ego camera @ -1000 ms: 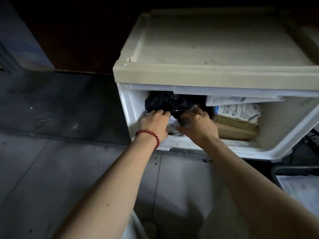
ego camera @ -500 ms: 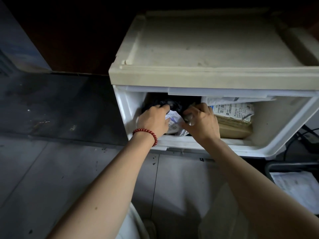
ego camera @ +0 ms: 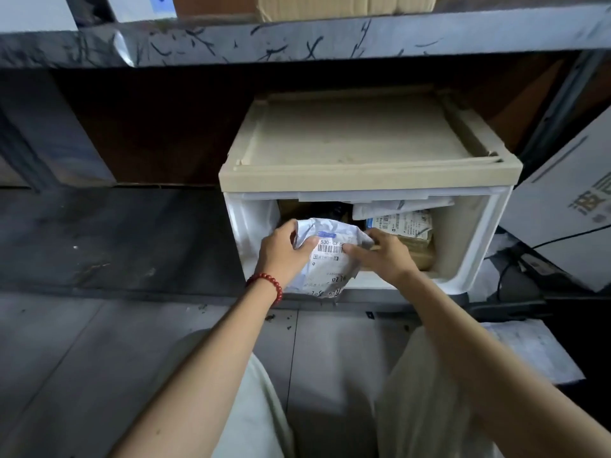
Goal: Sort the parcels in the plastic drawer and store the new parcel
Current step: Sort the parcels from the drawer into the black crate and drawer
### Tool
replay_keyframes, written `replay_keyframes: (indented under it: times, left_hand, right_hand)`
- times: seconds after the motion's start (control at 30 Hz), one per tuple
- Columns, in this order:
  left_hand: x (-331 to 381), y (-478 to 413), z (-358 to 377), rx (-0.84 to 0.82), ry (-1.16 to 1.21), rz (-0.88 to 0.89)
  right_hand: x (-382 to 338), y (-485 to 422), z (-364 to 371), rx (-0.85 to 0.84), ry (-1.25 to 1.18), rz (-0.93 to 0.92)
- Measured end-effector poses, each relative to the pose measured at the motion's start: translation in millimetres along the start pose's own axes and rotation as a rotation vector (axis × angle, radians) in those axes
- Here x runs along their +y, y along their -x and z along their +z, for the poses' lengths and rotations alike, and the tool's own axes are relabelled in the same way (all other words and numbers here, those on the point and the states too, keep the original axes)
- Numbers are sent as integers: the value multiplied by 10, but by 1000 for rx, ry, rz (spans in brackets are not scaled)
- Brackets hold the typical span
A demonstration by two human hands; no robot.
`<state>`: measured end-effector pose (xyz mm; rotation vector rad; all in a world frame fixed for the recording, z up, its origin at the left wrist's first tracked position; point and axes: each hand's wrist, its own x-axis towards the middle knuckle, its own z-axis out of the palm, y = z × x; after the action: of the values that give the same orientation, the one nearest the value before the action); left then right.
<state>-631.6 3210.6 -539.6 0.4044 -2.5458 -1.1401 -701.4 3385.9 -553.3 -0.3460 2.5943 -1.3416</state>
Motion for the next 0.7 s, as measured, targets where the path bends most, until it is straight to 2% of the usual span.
replay_keyframes:
  times: [0.17, 0.3, 0.5, 0.7]
  left_hand:
    - [61, 150, -67, -42, 324, -161]
    - [62, 183, -128, 52, 461, -233]
    - [70, 205, -129, 73, 473, -256]
    - [115, 249, -178, 146, 350, -223]
  right_hand:
    - [31, 179, -42, -186, -296, 76]
    - [9, 294, -31, -308, -401, 54]
    - [-81, 317, -34, -239, -485, -1]
    - [-174, 297, 68, -112, -567, 4]
